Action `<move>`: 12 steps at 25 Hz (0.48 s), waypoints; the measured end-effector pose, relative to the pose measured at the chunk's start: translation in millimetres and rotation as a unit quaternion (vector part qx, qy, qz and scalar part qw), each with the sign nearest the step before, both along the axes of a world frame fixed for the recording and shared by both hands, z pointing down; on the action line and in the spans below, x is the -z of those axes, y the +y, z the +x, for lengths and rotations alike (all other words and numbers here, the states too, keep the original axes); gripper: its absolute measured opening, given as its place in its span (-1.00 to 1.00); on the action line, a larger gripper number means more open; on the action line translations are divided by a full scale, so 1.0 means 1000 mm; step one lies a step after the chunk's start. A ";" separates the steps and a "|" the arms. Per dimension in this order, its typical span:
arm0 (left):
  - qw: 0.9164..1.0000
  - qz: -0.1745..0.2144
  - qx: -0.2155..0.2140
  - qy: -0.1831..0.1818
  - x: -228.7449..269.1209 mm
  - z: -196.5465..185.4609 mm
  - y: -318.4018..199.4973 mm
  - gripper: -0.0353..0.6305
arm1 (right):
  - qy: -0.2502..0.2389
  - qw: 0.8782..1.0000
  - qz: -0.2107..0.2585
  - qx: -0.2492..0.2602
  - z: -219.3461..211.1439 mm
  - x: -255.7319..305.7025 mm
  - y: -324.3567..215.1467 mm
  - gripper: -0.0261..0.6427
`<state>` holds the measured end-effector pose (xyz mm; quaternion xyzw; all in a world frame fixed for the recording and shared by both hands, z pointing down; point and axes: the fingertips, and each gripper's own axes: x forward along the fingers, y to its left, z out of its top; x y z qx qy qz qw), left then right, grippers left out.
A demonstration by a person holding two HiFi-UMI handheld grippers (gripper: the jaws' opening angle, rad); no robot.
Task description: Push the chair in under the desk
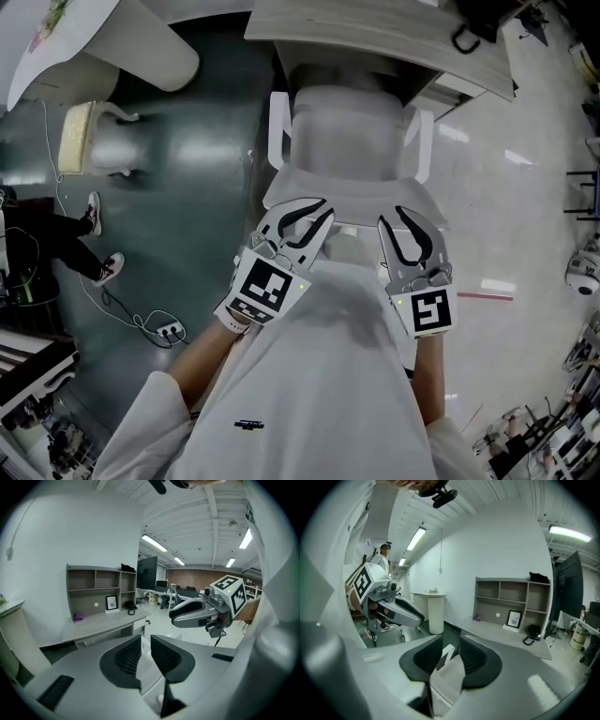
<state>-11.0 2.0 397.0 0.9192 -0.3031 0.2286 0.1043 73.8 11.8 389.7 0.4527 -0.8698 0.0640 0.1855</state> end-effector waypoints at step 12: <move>0.969 -0.058 -0.179 -0.157 -0.104 0.018 0.035 -0.25 | 0.100 0.979 -0.084 0.159 -0.029 -0.100 0.020 -0.31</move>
